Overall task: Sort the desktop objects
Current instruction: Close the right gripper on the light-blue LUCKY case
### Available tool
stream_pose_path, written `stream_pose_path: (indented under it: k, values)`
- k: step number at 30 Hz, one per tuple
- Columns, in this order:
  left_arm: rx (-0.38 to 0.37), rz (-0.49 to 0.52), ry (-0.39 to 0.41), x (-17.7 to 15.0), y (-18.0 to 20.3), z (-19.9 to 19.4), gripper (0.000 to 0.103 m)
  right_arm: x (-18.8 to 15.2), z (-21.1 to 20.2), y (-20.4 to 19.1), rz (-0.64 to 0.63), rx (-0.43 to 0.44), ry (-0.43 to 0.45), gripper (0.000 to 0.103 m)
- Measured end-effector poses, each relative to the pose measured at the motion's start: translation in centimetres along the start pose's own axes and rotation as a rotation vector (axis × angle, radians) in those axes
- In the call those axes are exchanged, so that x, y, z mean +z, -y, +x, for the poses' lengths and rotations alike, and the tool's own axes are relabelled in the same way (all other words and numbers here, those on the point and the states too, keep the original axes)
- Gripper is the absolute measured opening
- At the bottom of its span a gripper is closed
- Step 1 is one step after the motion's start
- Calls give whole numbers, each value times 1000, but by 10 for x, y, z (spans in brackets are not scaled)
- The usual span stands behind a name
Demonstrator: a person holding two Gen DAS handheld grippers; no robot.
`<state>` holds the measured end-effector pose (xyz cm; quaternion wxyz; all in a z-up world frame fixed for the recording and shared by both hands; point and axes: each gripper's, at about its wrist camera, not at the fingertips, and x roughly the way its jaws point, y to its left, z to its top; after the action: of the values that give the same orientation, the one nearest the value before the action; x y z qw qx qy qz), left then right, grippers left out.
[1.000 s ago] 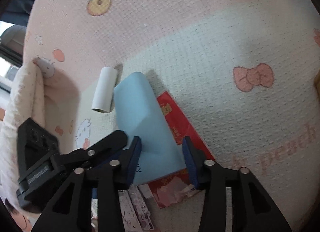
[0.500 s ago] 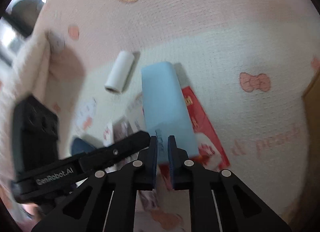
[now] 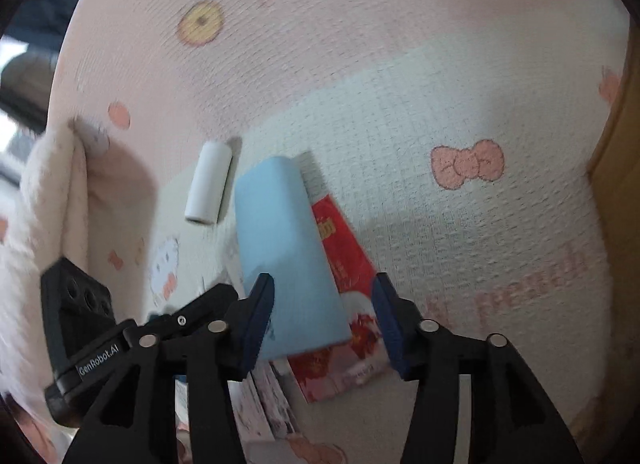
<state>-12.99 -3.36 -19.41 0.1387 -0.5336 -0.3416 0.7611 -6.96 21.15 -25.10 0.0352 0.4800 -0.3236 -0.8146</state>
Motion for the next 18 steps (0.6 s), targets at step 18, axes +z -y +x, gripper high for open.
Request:
stream_pose_path:
  k: [18]
  values:
    - [-16,64,-70,29,8,22,49,8,33,-21,-228,29,-54,48]
